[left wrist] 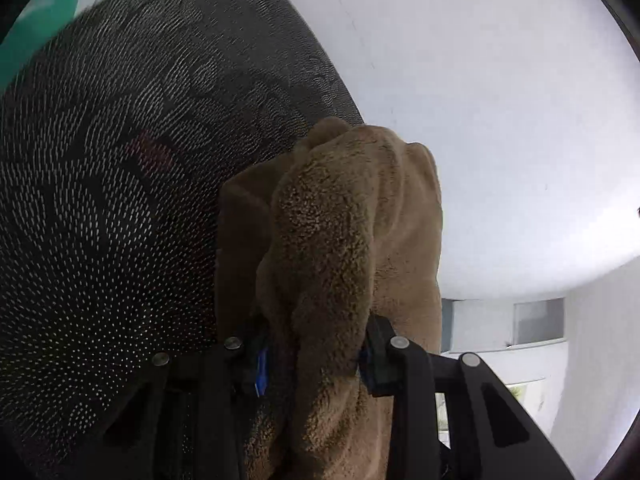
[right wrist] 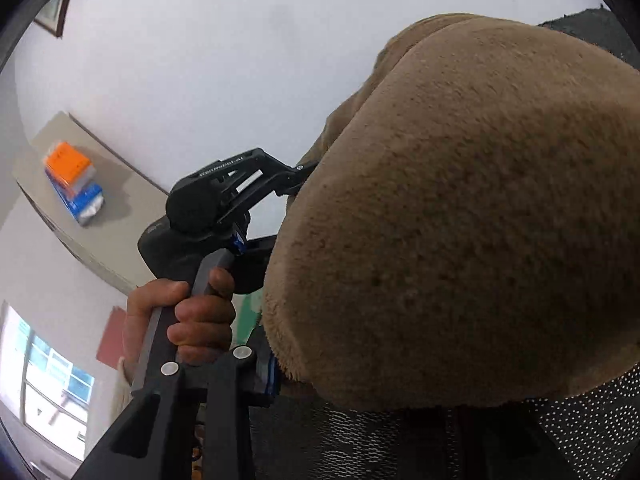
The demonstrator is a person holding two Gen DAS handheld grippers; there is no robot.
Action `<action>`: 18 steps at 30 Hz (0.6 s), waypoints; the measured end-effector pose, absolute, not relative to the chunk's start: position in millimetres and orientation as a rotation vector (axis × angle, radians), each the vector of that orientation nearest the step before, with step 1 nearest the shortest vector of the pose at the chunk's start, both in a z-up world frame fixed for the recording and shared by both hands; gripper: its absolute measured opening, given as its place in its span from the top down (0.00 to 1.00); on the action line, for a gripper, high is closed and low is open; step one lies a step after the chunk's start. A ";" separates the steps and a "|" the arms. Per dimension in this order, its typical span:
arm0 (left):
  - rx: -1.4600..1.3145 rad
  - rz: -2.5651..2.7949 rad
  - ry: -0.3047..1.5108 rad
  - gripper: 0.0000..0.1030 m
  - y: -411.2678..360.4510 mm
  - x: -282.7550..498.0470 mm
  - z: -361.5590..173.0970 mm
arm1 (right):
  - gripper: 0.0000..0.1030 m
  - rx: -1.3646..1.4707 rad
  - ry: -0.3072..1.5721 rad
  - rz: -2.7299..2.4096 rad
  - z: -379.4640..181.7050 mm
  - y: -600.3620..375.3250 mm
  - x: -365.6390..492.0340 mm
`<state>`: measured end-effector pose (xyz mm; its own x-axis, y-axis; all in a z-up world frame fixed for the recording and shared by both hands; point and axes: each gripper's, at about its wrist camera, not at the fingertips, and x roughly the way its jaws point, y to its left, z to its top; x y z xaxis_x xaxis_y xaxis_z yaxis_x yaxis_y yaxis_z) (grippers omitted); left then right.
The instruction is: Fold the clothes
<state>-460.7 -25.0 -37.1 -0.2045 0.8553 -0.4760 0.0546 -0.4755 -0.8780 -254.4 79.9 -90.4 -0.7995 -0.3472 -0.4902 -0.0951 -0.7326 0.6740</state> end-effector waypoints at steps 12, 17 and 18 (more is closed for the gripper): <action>-1.392 1.948 -0.996 0.23 -40.1 -460.8 12.6 | 0.29 0.850 -0.567 -2.752 -50.3 65.8 -183.3; -1.254 2.027 -0.906 0.21 -34.1 -445.4 56.9 | 0.29 0.585 -0.373 -2.969 -5.2 88.2 -146.0; -1.240 2.013 -0.878 0.21 -31.9 -435.1 63.3 | 0.29 0.543 -0.359 -3.007 2.4 99.3 -146.5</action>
<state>-435.1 -31.9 63.3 -0.3757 0.7739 -0.5099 -0.1530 -0.5944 -0.7895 -146.5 99.3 2.4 -0.9357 -0.1047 -0.3368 0.0224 -0.9706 0.2396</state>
